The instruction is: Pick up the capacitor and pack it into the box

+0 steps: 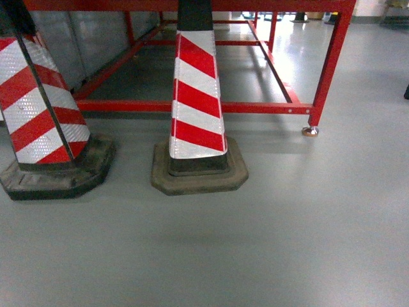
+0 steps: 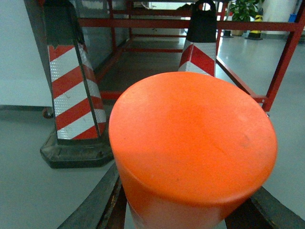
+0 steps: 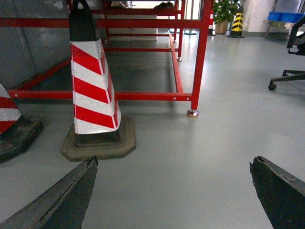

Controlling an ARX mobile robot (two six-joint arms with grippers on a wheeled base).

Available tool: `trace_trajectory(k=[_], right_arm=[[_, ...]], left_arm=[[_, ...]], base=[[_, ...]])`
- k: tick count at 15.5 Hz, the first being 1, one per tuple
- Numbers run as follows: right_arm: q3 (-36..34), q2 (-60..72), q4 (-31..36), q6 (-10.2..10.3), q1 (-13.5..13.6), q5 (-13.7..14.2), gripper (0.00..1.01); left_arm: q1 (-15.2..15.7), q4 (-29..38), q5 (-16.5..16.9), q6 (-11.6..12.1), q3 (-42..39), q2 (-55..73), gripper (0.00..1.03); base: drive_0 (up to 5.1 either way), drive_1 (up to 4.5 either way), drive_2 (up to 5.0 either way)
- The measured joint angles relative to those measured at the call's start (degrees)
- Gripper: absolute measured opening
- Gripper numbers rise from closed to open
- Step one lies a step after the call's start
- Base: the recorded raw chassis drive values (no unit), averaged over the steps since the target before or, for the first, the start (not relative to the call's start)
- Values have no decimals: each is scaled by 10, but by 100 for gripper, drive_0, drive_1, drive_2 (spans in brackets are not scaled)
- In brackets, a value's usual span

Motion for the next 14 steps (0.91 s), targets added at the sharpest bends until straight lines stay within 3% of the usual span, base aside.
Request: trace_trajectory(k=[14], right_arm=[[0, 0, 1, 0, 0, 0, 98]], left_arm=[[0, 0, 0, 0, 0, 0, 44]], base=[[-6, 370, -382]])
